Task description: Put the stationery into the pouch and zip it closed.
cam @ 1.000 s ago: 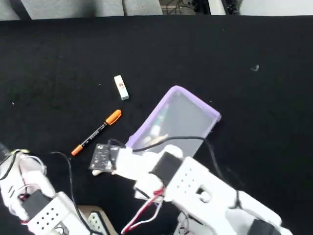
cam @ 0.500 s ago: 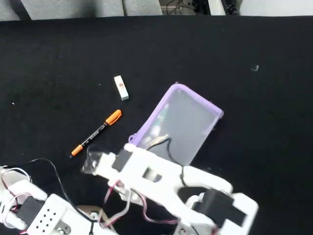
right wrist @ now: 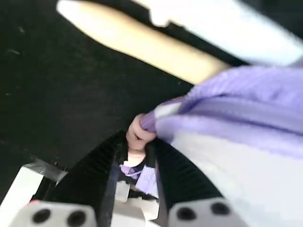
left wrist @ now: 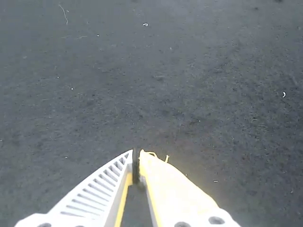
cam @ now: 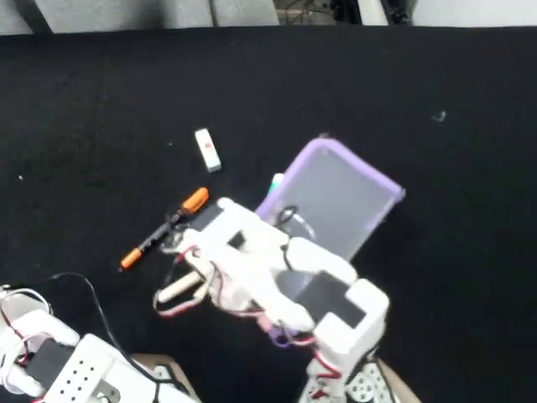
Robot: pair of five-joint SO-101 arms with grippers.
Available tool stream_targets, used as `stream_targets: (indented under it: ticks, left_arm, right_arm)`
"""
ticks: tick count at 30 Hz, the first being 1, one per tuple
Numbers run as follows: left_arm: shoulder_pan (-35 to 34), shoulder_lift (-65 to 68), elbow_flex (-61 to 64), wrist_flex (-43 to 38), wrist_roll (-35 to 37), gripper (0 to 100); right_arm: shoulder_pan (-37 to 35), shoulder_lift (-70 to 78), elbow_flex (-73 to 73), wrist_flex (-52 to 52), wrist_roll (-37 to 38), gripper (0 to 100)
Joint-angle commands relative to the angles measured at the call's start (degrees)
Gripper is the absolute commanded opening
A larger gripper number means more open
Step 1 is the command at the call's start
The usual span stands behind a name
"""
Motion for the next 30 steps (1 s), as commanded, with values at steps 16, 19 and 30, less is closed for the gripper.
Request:
stream_targets:
  ticks: [16,19,30]
  left_arm:
    - [-0.31,-0.26,1.19,1.49,-0.35,3]
    - [-0.31,-0.26,1.19,1.49,-0.35,3]
    - [13.93,-0.44,1.10,1.14,-0.88,3]
  right_arm:
    - [3.78,-18.15,-27.12,16.79,0.44,1.1]
    - [7.30,-22.99,-28.18,16.88,0.62,1.1]
    - [14.77,-41.45,-37.76,16.97,0.62,1.1]
